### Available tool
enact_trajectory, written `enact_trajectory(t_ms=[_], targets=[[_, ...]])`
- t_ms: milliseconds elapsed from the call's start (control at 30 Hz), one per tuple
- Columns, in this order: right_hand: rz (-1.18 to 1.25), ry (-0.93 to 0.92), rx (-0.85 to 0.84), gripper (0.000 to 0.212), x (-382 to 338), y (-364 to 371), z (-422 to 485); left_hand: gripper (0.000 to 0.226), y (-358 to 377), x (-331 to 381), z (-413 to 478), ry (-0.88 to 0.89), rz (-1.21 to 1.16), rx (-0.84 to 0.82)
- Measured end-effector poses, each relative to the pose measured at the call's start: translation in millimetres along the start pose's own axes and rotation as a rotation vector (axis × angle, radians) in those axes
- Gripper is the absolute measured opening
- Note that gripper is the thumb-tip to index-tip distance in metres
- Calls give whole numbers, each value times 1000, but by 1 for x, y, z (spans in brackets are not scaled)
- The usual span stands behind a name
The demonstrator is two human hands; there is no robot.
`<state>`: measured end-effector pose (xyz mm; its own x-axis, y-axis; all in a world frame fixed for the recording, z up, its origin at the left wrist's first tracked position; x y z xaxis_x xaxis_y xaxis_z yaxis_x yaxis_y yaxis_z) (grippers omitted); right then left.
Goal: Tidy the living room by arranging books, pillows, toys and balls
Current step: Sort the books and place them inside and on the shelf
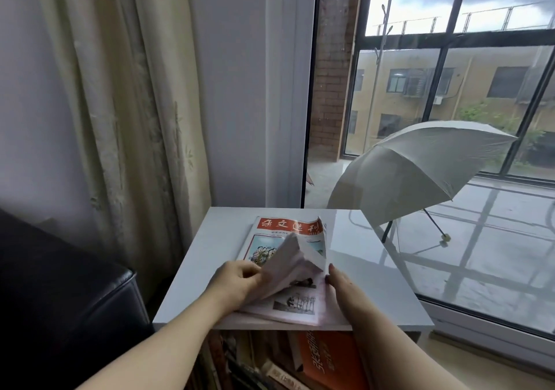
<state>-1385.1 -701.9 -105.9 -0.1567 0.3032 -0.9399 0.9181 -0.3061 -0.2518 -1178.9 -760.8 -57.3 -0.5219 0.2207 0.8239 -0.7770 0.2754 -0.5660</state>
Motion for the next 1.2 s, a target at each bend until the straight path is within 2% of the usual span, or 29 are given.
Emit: enact_trajectory(t_ms=[33,133,300,400,500,733,1033,1200], targets=[[-40,-4,-3,44,0,2,0,16,-2,-7,-1,-45,-175,57],[-130,-14,5,45,3,6,7,10,-9,-17,-1,-154,-469,158],[-119,-13,17,43,5,4,15,12,-26,-65,-5,-385,-1009,398],[-138,-24,20,41,14,7,26,13,-23,-80,-4,-413,-1203,396],[-151,-26,20,38,17,9,29,14,-22,-85,-3,-407,-1213,376],[-104,-42,20,41,12,4,27,14,-19,-76,-4,-424,-1042,373],[5,-39,-4,43,13,7,27,16,-22,-80,-10,-462,-1089,422],[59,-24,-27,45,15,9,24,18,-20,-78,-9,-470,-1069,357]])
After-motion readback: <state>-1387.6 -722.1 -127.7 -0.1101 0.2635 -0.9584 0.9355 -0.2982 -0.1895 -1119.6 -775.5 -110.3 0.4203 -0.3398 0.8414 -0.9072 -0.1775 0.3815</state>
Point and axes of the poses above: each hand's wrist, its own z-axis towards the middle knuckle, its own y-axis out of the palm, x = y × z, the point moved 9 cm from there along z, towards the middle knuckle, and after that the axes turned 3 degrees about z, right-handed, at the moved point
